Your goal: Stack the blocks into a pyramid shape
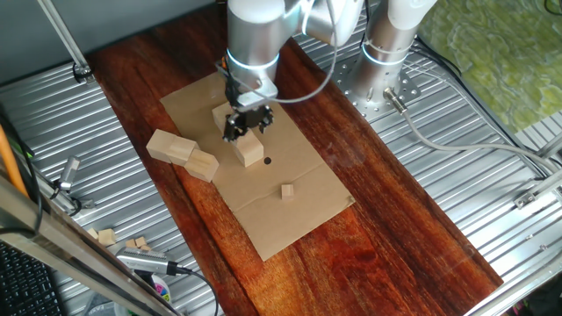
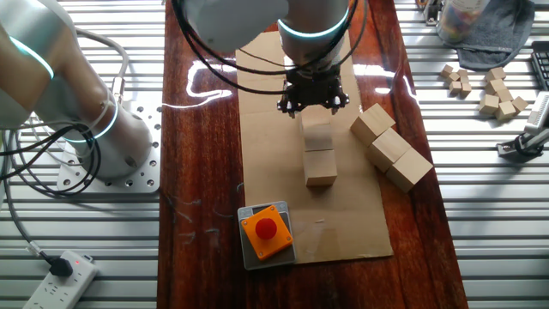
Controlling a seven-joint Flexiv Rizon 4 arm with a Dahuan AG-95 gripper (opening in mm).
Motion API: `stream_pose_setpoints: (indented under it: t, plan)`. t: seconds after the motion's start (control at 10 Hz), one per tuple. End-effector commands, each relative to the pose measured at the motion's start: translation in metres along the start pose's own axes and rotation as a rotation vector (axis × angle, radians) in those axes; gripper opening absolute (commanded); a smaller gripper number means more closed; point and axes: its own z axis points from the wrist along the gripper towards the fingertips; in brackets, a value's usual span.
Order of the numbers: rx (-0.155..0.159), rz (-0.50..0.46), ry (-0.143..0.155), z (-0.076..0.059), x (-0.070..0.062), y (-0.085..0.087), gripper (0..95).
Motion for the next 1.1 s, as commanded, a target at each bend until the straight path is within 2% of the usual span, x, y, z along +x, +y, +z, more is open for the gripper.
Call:
stream_pose_setpoints:
  t: [0.1, 0.2, 0.4, 0.5, 0.6, 0.7, 0.9, 1.0, 1.1]
  plan:
    - [-0.049, 0.094, 0.034, -0.03, 0.015, -0.018, 57.0]
    - [-0.051, 0.116, 0.053, -0.041, 0.023, -0.027, 57.0]
    - [-0.086, 0.17, 0.04, -0.045, 0.046, -0.045, 57.0]
    - [-0.124, 0.224, 0.017, -0.043, 0.066, -0.062, 76.0]
    - [-0.145, 0.248, 0.012, -0.041, 0.078, -0.072, 76.0]
    - [-0.164, 0.31, 0.024, -0.039, 0.094, -0.089, 95.0]
    - [-0.145, 0.411, 0.022, -0.032, 0.106, -0.1, 95.0]
    - [-0.136, 0.464, -0.01, -0.02, 0.113, -0.102, 95.0]
    - [-0.138, 0.493, -0.027, -0.009, 0.118, -0.105, 95.0]
